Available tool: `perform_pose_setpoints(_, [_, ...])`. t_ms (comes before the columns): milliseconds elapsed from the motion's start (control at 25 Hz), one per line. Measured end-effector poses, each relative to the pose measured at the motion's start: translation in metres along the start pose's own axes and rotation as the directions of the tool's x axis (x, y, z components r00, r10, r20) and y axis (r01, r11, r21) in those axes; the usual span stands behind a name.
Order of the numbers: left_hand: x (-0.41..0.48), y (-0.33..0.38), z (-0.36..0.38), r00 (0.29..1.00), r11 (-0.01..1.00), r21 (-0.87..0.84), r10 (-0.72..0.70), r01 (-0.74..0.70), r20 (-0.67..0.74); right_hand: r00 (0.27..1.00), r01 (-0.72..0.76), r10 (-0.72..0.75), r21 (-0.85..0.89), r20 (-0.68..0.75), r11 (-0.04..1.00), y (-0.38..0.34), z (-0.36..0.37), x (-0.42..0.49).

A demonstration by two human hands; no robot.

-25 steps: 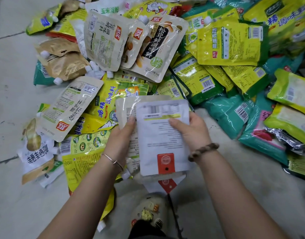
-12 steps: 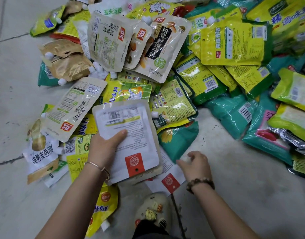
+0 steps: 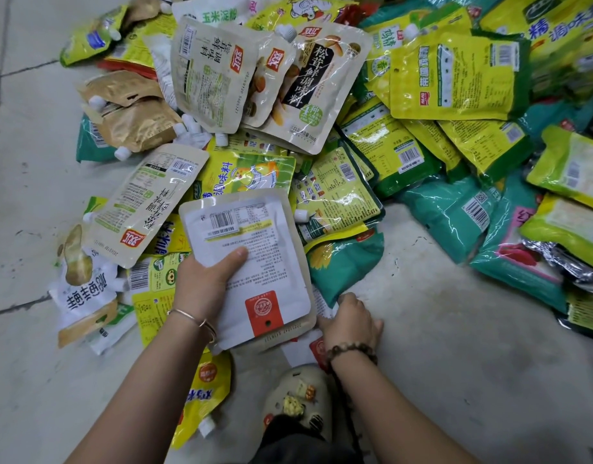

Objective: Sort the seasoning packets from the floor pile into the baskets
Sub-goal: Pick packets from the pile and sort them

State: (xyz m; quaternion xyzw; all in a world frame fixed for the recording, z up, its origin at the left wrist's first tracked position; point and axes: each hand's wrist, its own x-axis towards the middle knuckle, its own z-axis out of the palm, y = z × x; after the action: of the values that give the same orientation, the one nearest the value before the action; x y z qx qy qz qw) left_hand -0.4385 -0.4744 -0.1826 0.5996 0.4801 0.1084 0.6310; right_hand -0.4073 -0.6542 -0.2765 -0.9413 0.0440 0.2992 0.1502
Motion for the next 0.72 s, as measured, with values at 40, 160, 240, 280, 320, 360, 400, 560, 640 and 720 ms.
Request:
perform_pose_setpoints(40, [0.0,0.0,0.0,1.0,1.0,0.003,0.002,-0.002,0.003,0.998,-0.029,0.027,0.028,0.056,0.999,0.0,-0.005,0.003])
perform_pose_setpoints(160, [0.001,0.0,0.001,1.0,1.0,0.001,0.013,-0.013,0.011,0.958,-0.141,0.092,0.17,0.271,0.975,0.004,-0.024,0.015])
perform_pose_setpoints(240, [0.001,0.001,0.003,1.0,1.0,0.011,0.013,-0.013,0.016,0.929,-0.17,0.1,0.171,0.357,0.971,0.017,-0.044,0.023])
perform_pose_setpoints(280, [0.0,0.002,0.005,1.0,1.0,0.006,0.01,-0.01,0.021,0.917,-0.186,0.115,0.154,0.382,0.97,0.026,-0.056,0.027])
perform_pose_setpoints(320, [-0.001,0.003,0.007,1.0,1.0,-0.004,0.005,-0.005,0.029,0.905,-0.216,0.136,0.159,0.402,0.963,0.035,-0.071,0.03])
perform_pose_setpoints(360, [-0.003,0.005,0.009,0.999,1.0,-0.018,-0.004,0.005,0.041,0.892,-0.255,0.154,0.192,0.426,0.948,0.044,-0.087,0.031])
perform_pose_setpoints(400, [-0.005,0.007,0.012,0.998,0.999,-0.034,-0.013,0.014,0.054,0.881,-0.293,0.168,0.231,0.442,0.928,0.05,-0.102,0.03])
perform_pose_setpoints(560, [-0.017,0.016,0.028,0.993,0.998,-0.055,-0.025,0.032,0.117,0.89,-0.328,0.198,0.275,0.411,0.904,0.062,-0.154,0.021])
perform_pose_setpoints(640, [-0.022,0.023,0.036,0.986,0.998,-0.06,-0.012,0.022,0.165,0.926,-0.284,0.159,0.353,0.343,0.891,0.067,-0.176,0.015])
perform_pose_setpoints(720, [-0.027,0.033,0.043,0.98,0.998,-0.065,-0.008,0.021,0.201,0.965,-0.234,0.124,0.544,0.23,0.806,0.072,-0.196,0.011])
